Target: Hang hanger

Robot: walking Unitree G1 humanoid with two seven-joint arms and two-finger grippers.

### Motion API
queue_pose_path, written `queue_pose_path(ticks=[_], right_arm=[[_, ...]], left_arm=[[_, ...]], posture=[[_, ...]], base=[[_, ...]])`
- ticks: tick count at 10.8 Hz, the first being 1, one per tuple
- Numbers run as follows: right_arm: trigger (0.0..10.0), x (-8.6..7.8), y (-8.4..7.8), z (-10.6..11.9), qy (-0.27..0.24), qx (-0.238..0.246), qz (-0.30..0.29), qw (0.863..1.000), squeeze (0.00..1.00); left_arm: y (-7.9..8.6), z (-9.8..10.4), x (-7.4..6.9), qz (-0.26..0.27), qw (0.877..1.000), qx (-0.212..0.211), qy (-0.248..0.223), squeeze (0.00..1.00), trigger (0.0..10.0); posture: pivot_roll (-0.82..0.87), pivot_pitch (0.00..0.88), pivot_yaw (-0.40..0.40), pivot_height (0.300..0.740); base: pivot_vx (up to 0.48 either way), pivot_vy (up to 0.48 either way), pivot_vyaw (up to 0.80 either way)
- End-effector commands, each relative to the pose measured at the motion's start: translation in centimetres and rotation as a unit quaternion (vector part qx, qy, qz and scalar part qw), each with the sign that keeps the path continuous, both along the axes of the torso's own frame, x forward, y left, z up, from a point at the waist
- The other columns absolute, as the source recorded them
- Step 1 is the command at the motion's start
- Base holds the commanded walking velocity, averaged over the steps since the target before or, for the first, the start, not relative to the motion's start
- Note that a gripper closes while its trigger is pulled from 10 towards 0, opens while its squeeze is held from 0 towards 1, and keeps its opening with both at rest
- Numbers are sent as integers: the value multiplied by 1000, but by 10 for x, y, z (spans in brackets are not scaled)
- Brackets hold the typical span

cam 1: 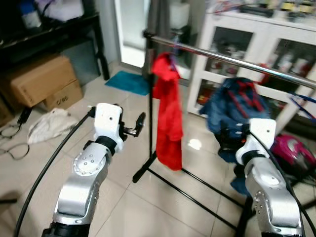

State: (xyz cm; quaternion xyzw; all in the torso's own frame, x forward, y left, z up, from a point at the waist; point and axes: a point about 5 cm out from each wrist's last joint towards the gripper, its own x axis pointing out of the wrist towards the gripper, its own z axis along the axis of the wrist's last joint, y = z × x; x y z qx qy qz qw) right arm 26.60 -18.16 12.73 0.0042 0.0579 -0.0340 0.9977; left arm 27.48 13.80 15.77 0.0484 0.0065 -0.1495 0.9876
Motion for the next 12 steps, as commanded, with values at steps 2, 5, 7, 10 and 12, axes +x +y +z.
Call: queue_pose_path(ticks=[2,5,7,10,12], right_arm=[[10000,-1,6,0,5,16,11,1000,1000],[10000,3,14,10,-28,21,37,999,1000],[10000,6,21,16,-45,28,70,996,1000],[10000,12,19,23,-58,21,66,996,1000],[10000,13,19,32,-67,16,86,994,1000]], left_arm=[[1,2,1,-9,1000,4,-6,1000,10000],[-1,1,-3,-20,1000,10,-10,1000,10000],[4,1,-5,-12,1000,11,-13,1000,10000],[4,0,-8,-5,1000,8,-14,1000,10000],[3,-1,-10,-11,1000,4,-12,992,10000]], posture=[[83,0,16,740],[95,0,0,740],[102,0,-9,740],[116,0,-36,740],[118,0,-45,740]], base=[[368,0,-387],[368,0,-258],[366,0,0],[361,0,152],[171,0,0]])
